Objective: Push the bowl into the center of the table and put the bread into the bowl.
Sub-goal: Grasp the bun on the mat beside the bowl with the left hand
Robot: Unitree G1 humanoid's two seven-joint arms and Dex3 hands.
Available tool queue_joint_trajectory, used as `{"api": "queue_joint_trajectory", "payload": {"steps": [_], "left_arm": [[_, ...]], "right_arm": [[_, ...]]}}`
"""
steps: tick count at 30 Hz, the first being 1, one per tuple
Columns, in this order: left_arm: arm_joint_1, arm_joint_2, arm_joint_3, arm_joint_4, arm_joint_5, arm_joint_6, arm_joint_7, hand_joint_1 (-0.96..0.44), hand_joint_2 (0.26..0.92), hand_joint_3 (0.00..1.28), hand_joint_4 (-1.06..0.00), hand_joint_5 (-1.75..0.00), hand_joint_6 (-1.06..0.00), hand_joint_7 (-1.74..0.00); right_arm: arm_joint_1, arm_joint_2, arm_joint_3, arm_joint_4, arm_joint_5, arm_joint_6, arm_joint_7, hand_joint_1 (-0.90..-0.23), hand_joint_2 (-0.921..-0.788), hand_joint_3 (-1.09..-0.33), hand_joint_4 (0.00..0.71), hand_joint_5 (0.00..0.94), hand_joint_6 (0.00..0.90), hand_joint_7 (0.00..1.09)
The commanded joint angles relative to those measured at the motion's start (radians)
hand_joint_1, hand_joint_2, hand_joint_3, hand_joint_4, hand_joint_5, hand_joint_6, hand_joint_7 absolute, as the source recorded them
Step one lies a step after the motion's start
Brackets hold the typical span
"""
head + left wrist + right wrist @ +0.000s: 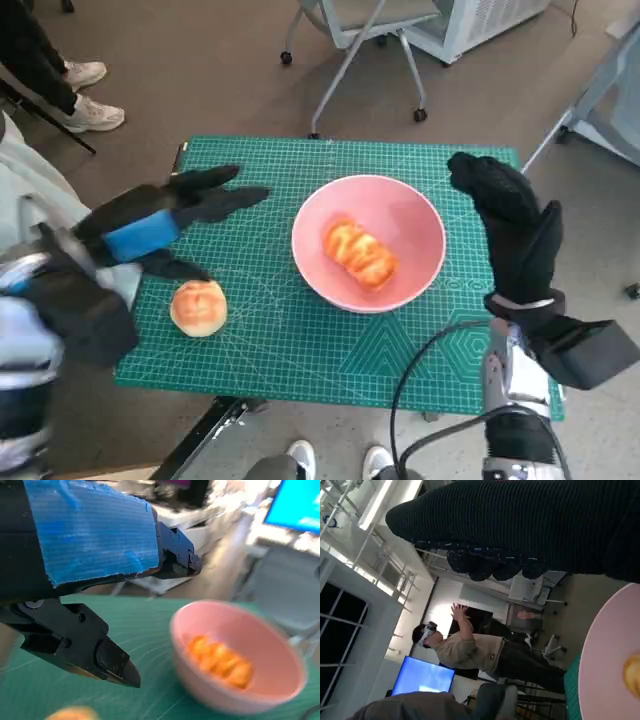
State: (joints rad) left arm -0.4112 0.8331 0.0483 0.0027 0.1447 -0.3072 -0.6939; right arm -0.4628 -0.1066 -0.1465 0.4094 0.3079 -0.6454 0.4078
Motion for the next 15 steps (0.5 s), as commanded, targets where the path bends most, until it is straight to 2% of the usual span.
{"api": "queue_joint_trajectory", "payload": {"steps": [1,8,15], "left_arm": [[0.08,0.089,0.046,-0.093,-0.013,0.068,-0.064,-0.03,0.71,0.0,-0.13,-0.01,-0.29,-0.01],[0.178,0.146,0.072,-0.215,0.018,0.187,-0.103,-0.01,0.696,0.01,-0.11,0.0,-0.27,0.0],[0.234,0.128,0.072,-0.263,0.036,0.234,-0.075,-0.03,0.7,0.01,-0.12,0.0,-0.27,-0.01]], "right_arm": [[0.013,-0.001,0.001,0.019,-0.006,0.007,0.008,-0.635,-0.921,-0.75,0.203,0.0,0.116,0.51],[-0.002,-0.005,-0.002,0.042,0.002,0.006,0.021,-0.635,-0.921,-0.749,0.204,0.001,0.116,0.51],[-0.015,-0.006,-0.005,0.061,0.011,0.006,0.037,-0.635,-0.921,-0.749,0.204,0.001,0.116,0.51]]}}
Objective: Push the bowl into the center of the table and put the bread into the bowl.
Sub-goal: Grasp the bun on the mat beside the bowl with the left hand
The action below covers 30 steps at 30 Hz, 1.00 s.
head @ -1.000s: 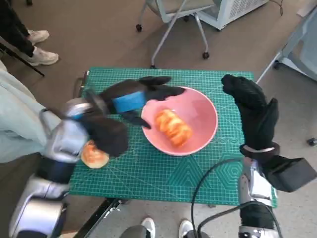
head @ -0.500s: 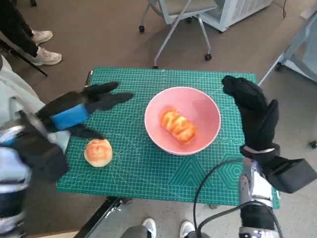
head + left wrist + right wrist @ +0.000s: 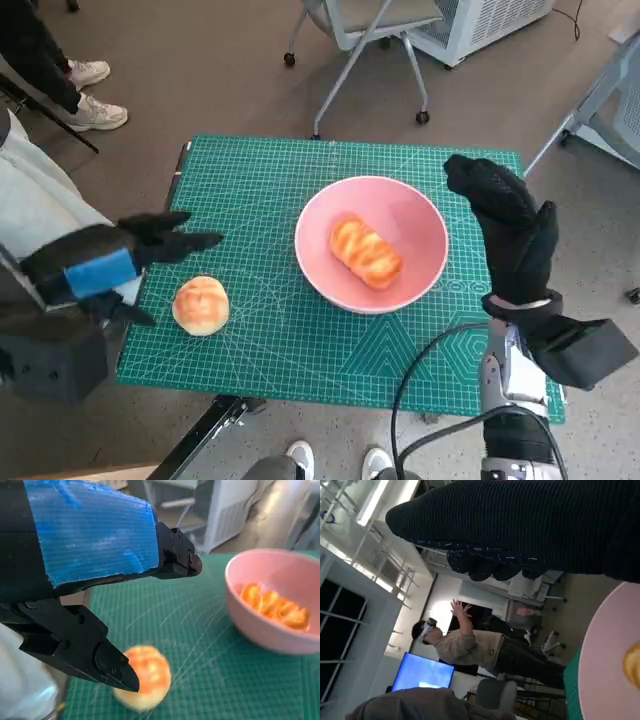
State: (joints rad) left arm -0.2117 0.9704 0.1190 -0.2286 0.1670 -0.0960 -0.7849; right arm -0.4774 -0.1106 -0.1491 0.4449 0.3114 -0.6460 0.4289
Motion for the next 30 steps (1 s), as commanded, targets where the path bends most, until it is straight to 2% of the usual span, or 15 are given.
{"api": "queue_joint_trajectory", "payload": {"steps": [1,18,30], "left_arm": [[0.039,-0.017,-0.002,-0.03,0.014,0.025,0.022,-0.03,0.701,0.01,-0.12,0.0,-0.27,-0.01],[0.052,-0.07,-0.113,0.026,0.037,0.092,0.009,0.04,0.715,0.01,-0.13,0.0,-0.27,0.0],[0.002,-0.12,-0.216,0.21,0.153,-0.041,0.114,0.03,0.711,0.01,-0.15,-0.01,-0.28,0.0]], "right_arm": [[0.0,-0.001,-0.002,0.025,0.008,0.007,0.018,-0.634,-0.921,-0.749,0.204,0.001,0.116,0.51],[0.003,-0.008,-0.01,0.013,0.028,0.026,0.051,-0.637,-0.921,-0.751,0.202,0.0,0.114,0.51],[0.001,-0.012,-0.013,0.022,0.034,0.027,0.062,-0.631,-0.921,-0.752,0.202,0.0,0.112,0.51]]}}
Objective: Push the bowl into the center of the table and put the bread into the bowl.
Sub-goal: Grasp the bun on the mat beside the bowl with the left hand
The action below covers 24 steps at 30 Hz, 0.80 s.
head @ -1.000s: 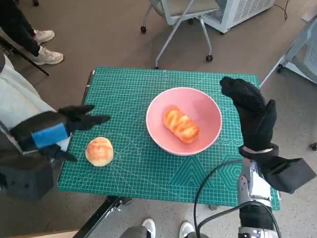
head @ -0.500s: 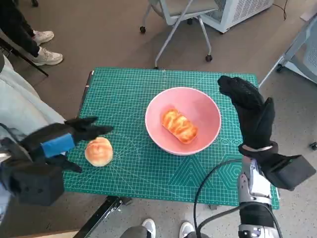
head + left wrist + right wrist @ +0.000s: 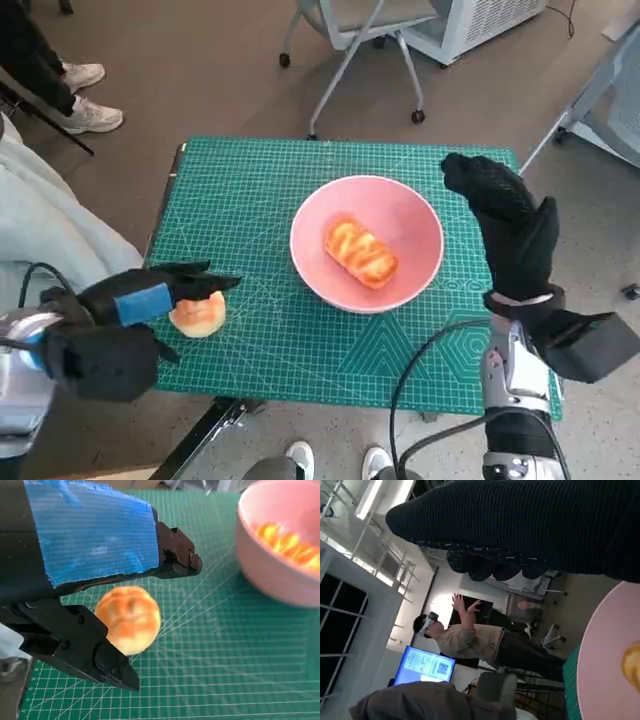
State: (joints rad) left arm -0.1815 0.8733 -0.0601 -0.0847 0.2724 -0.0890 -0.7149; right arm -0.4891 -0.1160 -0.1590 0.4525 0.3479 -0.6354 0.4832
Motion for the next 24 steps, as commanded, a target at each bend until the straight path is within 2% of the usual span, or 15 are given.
{"api": "queue_joint_trajectory", "payload": {"steps": [1,11,15,20,21,22,23,24], "left_arm": [[-0.036,-0.031,-0.048,0.087,0.061,-0.057,0.057,0.03,0.713,0.01,-0.15,-0.01,-0.28,-0.01],[-0.09,-0.091,-0.142,0.254,0.193,-0.09,0.157,0.11,0.772,0.03,-0.26,-0.03,-0.39,-0.04],[-0.102,-0.093,-0.167,0.283,0.243,-0.086,0.182,0.15,0.831,0.04,-0.39,-0.02,-0.51,-0.05],[-0.127,-0.088,-0.183,0.315,0.283,-0.101,0.215,0.15,0.907,0.1,-0.64,-0.1,-0.72,-0.12],[-0.131,-0.088,-0.184,0.323,0.285,-0.108,0.223,0.12,0.91,0.11,-0.63,-0.32,-0.68,-0.36],[-0.134,-0.088,-0.184,0.33,0.287,-0.114,0.228,0.08,0.914,0.15,-0.58,-0.68,-0.6,-0.73],[-0.14,-0.087,-0.183,0.347,0.287,-0.133,0.243,0.05,0.916,0.17,-0.57,-0.9,-0.55,-0.95],[-0.148,-0.087,-0.181,0.372,0.285,-0.16,0.263,0.04,0.917,0.17,-0.58,-0.97,-0.54,-1.02]], "right_arm": [[0.013,-0.006,-0.003,0.015,-0.002,0.017,0.008,-0.63,-0.921,-0.752,0.202,0.0,0.112,0.51],[0.018,-0.005,0.002,0.009,-0.013,0.018,0.0,-0.631,-0.921,-0.752,0.202,0.0,0.112,0.51],[0.02,-0.006,0.002,0.004,-0.015,0.022,-0.003,-0.632,-0.921,-0.754,0.202,0.001,0.112,0.51],[0.022,-0.007,0.0,-0.001,-0.014,0.027,-0.004,-0.634,-0.921,-0.755,0.202,0.0,0.112,0.51],[0.022,-0.007,0.0,-0.001,-0.014,0.027,-0.004,-0.634,-0.921,-0.755,0.202,0.0,0.112,0.51],[0.021,-0.007,0.0,0.0,-0.014,0.028,-0.004,-0.635,-0.921,-0.755,0.201,0.0,0.111,0.51],[0.021,-0.007,0.0,0.001,-0.015,0.028,-0.004,-0.635,-0.921,-0.755,0.201,0.0,0.111,0.51],[0.021,-0.006,0.0,0.001,-0.014,0.028,-0.004,-0.636,-0.921,-0.755,0.201,0.0,0.111,0.51]]}}
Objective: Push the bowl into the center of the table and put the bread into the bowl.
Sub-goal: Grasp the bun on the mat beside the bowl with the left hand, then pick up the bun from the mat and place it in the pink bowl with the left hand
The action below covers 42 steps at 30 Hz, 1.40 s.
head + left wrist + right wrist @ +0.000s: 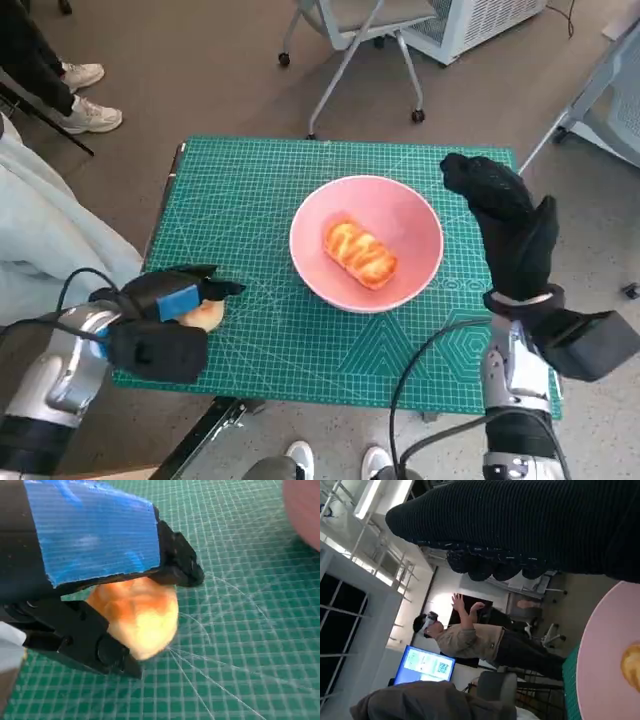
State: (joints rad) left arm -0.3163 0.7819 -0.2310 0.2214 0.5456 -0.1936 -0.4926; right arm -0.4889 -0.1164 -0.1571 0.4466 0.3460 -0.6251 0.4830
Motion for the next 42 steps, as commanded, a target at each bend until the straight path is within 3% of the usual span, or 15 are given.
{"api": "queue_joint_trajectory", "payload": {"steps": [1,5,9,18,23,33,42], "left_arm": [[-0.019,0.005,-0.008,0.086,0.01,-0.075,0.055,0.03,0.918,0.15,-0.61,-1.07,-0.53,-1.09],[-0.044,0.01,-0.002,0.149,0.001,-0.133,0.093,0.01,0.92,0.11,-0.67,-1.2,-0.57,-1.14],[-0.057,0.022,0.015,0.17,-0.019,-0.167,0.101,0.0,0.919,0.1,-0.68,-1.23,-0.58,-1.14],[-0.06,0.06,0.12,0.011,-0.173,-0.14,-0.008,0.0,0.92,0.09,-0.68,-1.22,-0.59,-1.15],[-0.081,0.044,0.179,-0.067,-0.26,-0.143,-0.023,0.0,0.92,0.08,-0.68,-1.25,-0.62,-1.1],[-0.203,-0.055,0.201,-0.159,-0.337,-0.162,0.02,0.0,0.911,0.04,-0.74,-1.18,-0.69,-1.03],[-0.345,-0.22,0.104,-0.105,-0.284,-0.236,0.078,0.0,0.917,0.03,-0.73,-1.12,-0.68,-1.11]], "right_arm": [[0.021,-0.005,-0.001,0.007,-0.012,0.018,-0.004,-0.637,-0.921,-0.755,0.201,0.0,0.111,0.51],[0.021,-0.002,0.0,0.008,-0.011,0.017,-0.002,-0.639,-0.921,-0.756,0.2,0.0,0.11,0.51],[0.021,0.001,0.0,0.009,-0.008,0.018,0.0,-0.639,-0.921,-0.757,0.199,0.0,0.109,0.51],[0.021,-0.004,-0.003,0.005,-0.003,0.023,0.003,-0.64,-0.921,-0.756,0.199,0.001,0.108,0.52],[0.015,-0.005,-0.005,0.012,-0.002,0.023,0.003,-0.639,-0.921,-0.756,0.199,0.0,0.107,0.52],[-0.004,-0.001,-0.008,0.032,0.0,0.022,0.004,-0.638,-0.921,-0.755,0.2,0.001,0.107,0.52],[-0.02,0.003,-0.009,0.069,0.005,0.008,0.017,-0.644,-0.921,-0.751,0.201,0.001,0.113,0.52]]}}
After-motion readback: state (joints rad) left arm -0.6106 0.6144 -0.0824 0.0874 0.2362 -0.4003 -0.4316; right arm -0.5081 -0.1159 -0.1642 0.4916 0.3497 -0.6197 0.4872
